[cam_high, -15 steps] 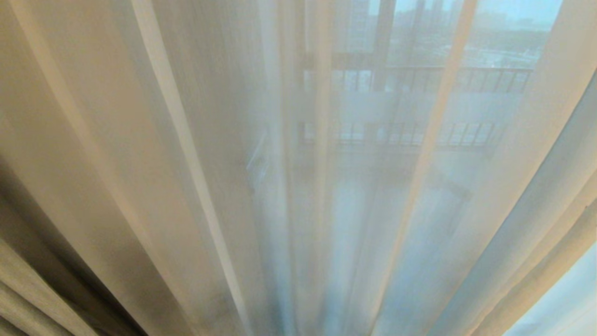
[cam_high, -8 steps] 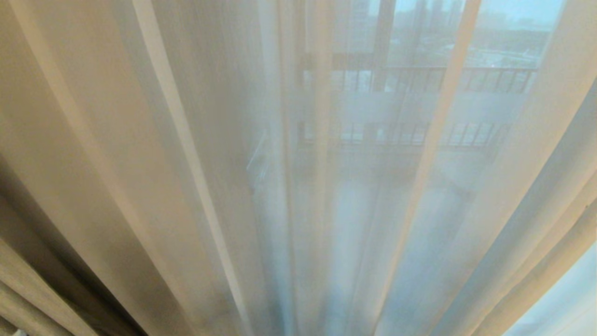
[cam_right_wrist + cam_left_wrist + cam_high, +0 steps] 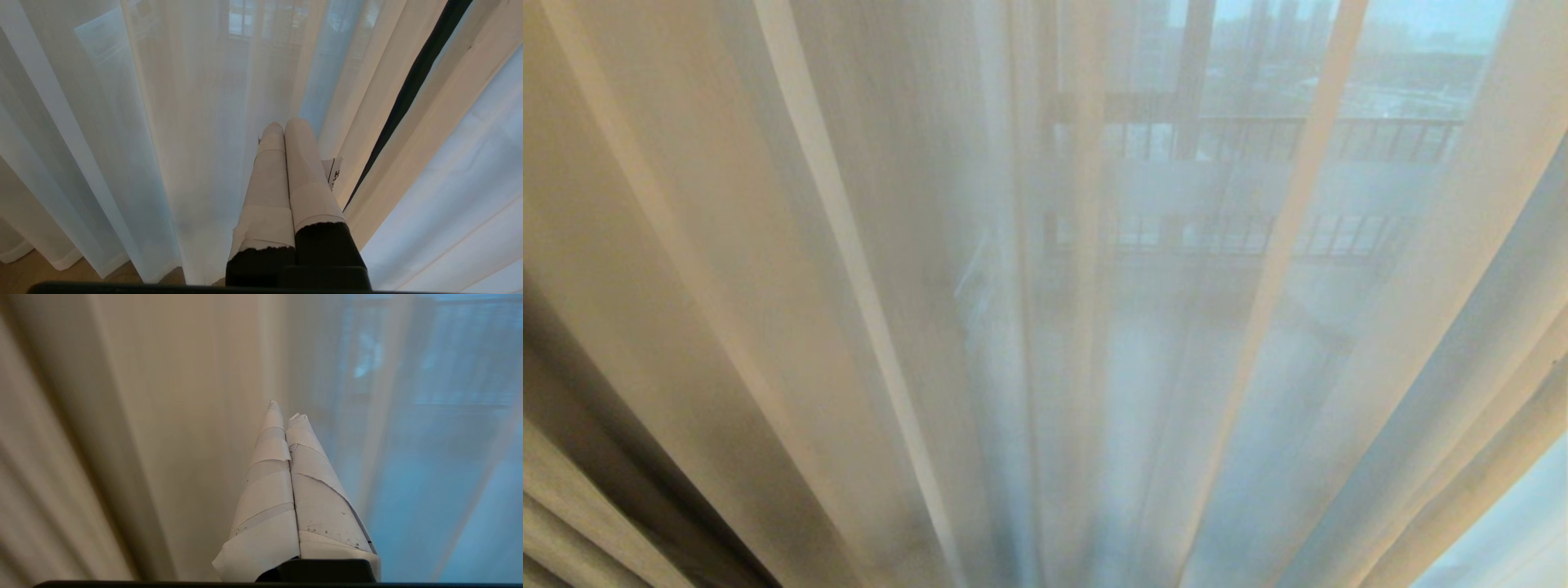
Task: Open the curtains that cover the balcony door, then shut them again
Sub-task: Close the outer curtains on both sides
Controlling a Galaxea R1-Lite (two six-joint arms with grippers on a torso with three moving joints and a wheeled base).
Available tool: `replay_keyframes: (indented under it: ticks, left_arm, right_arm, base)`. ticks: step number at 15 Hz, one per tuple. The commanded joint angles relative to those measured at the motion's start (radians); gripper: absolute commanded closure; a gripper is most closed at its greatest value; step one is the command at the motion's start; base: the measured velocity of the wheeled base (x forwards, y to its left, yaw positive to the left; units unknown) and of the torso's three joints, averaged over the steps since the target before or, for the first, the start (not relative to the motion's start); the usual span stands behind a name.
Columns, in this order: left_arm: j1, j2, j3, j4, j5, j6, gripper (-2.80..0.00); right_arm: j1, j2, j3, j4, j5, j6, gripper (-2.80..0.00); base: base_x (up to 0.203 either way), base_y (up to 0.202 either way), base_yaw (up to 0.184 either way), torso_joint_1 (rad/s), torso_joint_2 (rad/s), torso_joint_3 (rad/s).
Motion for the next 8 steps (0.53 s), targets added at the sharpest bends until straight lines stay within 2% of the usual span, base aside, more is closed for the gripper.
replay_keyframes:
  ticks: [1,4,8]
  left_arm:
    - [0.0,-0.001,-0.092,0.107,0.033,0.0,0.0]
    - [0.0,0.069,-0.247,0.207,0.055,0.0,0.0]
    - [-0.003,0.312,-0.442,0.215,0.106,-0.002,0.0]
  right_arm:
    - [0.001,0.001,0.0,0.0,0.001,-0.001,0.0]
    - [0.001,0.001,0.0,0.0,0.001,-0.001,0.0]
    - [0.001,0.001,0.0,0.0,0.001,-0.001,0.0]
  base:
    - [0.0,0.0,0.0,0.0,0.0,0.0]
    - [0.0,0.0,0.0,0.0,0.0,0.0]
    - [0.0,0.0,0.0,0.0,0.0,0.0]
